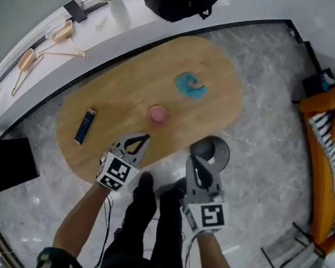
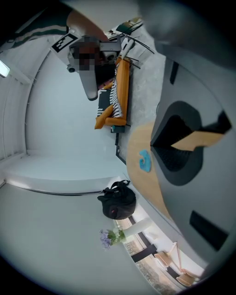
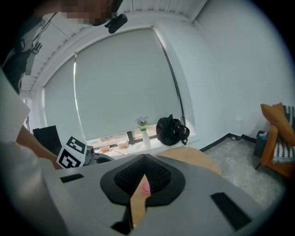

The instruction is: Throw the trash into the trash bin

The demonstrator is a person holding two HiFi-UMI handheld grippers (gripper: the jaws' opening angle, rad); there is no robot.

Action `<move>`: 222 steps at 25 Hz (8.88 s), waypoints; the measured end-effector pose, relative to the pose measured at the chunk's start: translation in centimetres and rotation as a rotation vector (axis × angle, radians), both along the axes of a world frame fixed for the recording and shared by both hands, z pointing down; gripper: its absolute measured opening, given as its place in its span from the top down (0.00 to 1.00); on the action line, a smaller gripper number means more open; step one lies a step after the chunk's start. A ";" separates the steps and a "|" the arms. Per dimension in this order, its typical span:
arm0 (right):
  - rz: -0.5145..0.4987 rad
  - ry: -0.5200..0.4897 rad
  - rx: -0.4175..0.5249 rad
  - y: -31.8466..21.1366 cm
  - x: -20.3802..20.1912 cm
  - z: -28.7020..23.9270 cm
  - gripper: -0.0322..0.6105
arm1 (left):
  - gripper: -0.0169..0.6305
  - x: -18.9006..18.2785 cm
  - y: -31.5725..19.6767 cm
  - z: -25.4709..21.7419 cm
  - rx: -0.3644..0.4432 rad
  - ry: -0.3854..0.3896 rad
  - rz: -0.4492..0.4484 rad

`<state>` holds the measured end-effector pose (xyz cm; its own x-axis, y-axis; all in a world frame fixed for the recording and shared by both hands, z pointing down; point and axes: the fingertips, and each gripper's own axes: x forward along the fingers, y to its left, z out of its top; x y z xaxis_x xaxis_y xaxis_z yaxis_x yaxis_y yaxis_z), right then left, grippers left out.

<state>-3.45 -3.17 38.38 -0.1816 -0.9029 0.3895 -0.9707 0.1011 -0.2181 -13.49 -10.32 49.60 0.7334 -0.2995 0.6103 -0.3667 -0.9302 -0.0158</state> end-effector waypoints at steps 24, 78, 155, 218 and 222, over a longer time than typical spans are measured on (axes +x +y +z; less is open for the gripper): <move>0.032 -0.092 -0.139 2.9 -0.1 16.7 0.95 | 0.86 1.5 -3.0 23.1 0.142 -0.577 0.449; 0.442 -0.102 -0.208 23.5 18.5 28.6 0.95 | 0.96 24.4 23.2 38.8 -0.138 -0.483 0.625; 0.084 -0.083 -0.217 -4.8 13.3 14.6 0.95 | 0.70 16.4 -11.5 13.1 0.072 -0.195 0.234; 0.321 -0.084 -0.200 12.9 18.7 13.6 0.95 | 0.97 26.2 9.3 8.1 0.011 -0.115 0.530; 0.342 -0.118 -0.229 14.4 18.8 14.1 0.95 | 0.97 26.7 11.8 10.1 -0.073 -0.105 0.496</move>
